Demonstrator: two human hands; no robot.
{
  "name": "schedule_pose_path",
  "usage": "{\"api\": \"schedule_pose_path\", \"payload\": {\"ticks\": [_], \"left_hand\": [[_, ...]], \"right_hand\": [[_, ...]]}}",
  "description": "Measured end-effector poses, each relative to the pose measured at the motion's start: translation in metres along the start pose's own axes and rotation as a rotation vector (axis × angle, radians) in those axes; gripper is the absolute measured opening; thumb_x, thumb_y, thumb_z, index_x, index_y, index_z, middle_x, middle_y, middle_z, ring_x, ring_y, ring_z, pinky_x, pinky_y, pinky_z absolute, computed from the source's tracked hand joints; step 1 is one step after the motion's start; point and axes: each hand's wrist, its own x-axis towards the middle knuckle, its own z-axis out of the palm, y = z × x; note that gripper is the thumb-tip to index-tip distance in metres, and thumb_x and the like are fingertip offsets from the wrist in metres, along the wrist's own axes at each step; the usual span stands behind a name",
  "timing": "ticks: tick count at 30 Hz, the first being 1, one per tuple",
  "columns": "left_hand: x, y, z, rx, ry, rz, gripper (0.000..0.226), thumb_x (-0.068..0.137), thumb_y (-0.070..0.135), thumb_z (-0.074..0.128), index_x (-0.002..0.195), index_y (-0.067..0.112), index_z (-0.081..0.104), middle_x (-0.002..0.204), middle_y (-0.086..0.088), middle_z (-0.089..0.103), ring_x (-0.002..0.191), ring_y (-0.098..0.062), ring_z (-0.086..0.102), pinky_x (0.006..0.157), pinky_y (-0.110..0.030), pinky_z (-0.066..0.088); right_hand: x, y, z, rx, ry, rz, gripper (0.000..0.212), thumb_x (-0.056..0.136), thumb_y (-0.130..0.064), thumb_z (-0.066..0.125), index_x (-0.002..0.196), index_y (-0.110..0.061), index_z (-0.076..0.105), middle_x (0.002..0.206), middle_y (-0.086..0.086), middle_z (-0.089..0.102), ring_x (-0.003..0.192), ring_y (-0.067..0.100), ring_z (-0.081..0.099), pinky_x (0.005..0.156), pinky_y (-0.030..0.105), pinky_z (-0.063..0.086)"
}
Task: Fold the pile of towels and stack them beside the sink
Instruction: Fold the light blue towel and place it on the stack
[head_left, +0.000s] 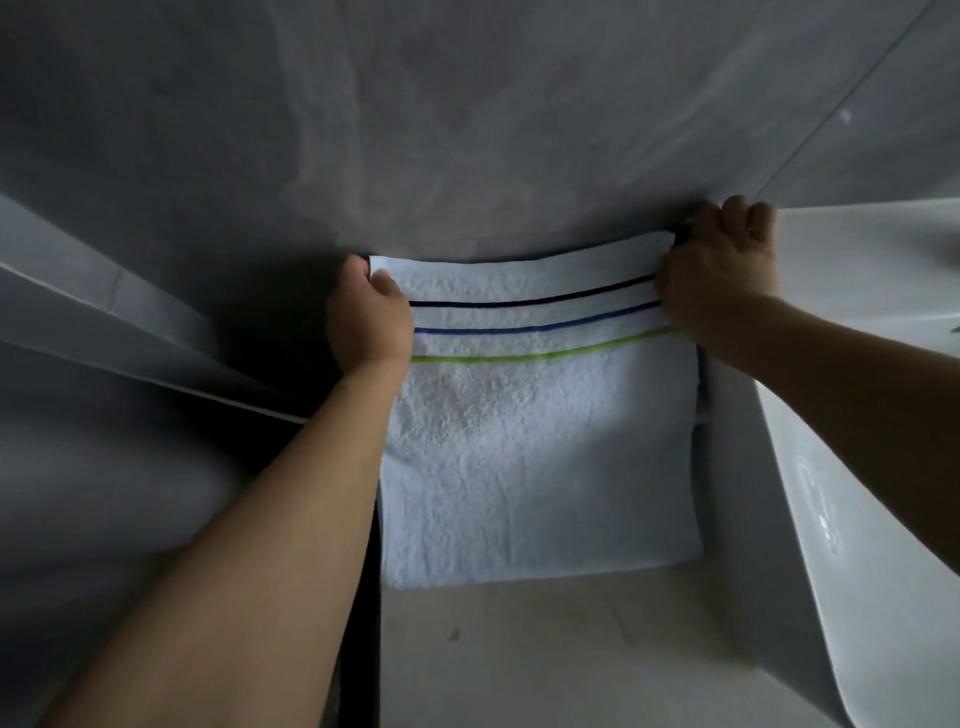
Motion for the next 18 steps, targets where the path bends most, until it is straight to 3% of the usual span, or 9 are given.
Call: {"api": "schedule_pose_path", "payload": {"ticks": [5,8,10,12,14,16,18], "left_hand": [[-0.005,0.004,-0.001,0.092,0.000,0.039,0.023,0.100,0.019,0.043,0.114,0.002,0.051,0.117,-0.021,0.062,0.109,-0.040,0.058,0.079,-0.038,0.040],[-0.028,0.003,-0.004,0.290,0.136,0.305,0.029,0.089,0.015,0.054,0.117,0.006,0.055,0.119,-0.020,0.057,0.107,-0.040,0.053,0.085,-0.044,0.039],[-0.048,-0.001,0.003,0.399,0.153,0.522,0.035,0.084,0.014,0.060,0.119,0.011,0.060,0.122,-0.018,0.056,0.107,-0.038,0.051,0.088,-0.045,0.038],[-0.056,-0.005,0.011,0.369,0.044,0.661,0.032,0.087,0.014,0.061,0.118,0.012,0.063,0.126,-0.017,0.057,0.112,-0.037,0.052,0.094,-0.046,0.038],[-0.054,-0.012,0.016,0.331,-0.153,0.724,0.032,0.095,0.019,0.055,0.125,0.011,0.063,0.137,-0.015,0.053,0.127,-0.036,0.048,0.106,-0.047,0.037],[-0.050,-0.023,0.020,0.421,-0.323,0.752,0.046,0.103,0.033,0.041,0.145,0.016,0.047,0.156,-0.010,0.036,0.146,-0.029,0.029,0.119,-0.047,0.021],[-0.045,-0.035,0.020,0.556,-0.385,0.725,0.059,0.104,0.046,0.021,0.159,0.025,0.019,0.167,-0.001,0.010,0.154,-0.019,0.002,0.124,-0.043,0.001]], "right_hand": [[0.001,-0.008,-0.001,0.056,-0.013,0.119,0.050,0.086,-0.044,0.049,0.111,-0.004,0.067,0.116,0.018,0.053,0.116,0.035,0.037,0.094,0.040,0.012],[-0.015,-0.025,0.000,0.291,0.134,0.210,0.051,0.080,-0.050,0.052,0.108,-0.008,0.058,0.113,0.020,0.048,0.109,0.036,0.040,0.094,0.042,0.018],[-0.030,-0.041,0.002,0.383,0.215,0.062,0.049,0.081,-0.046,0.051,0.114,-0.011,0.053,0.116,0.019,0.046,0.107,0.036,0.041,0.098,0.045,0.023],[-0.036,-0.054,0.006,0.416,0.204,-0.192,0.050,0.086,-0.043,0.046,0.124,-0.012,0.053,0.123,0.018,0.048,0.111,0.037,0.045,0.100,0.047,0.028],[-0.032,-0.062,0.013,0.405,0.096,-0.381,0.053,0.093,-0.042,0.040,0.137,-0.014,0.049,0.140,0.014,0.045,0.127,0.035,0.042,0.108,0.045,0.024],[-0.028,-0.067,0.025,0.423,-0.044,-0.378,0.056,0.100,-0.045,0.033,0.151,-0.021,0.031,0.157,0.008,0.025,0.144,0.026,0.022,0.117,0.042,0.010],[-0.030,-0.070,0.037,0.413,-0.098,-0.350,0.060,0.101,-0.050,0.022,0.155,-0.026,0.013,0.163,0.002,0.008,0.150,0.020,0.006,0.121,0.040,0.000]]}}
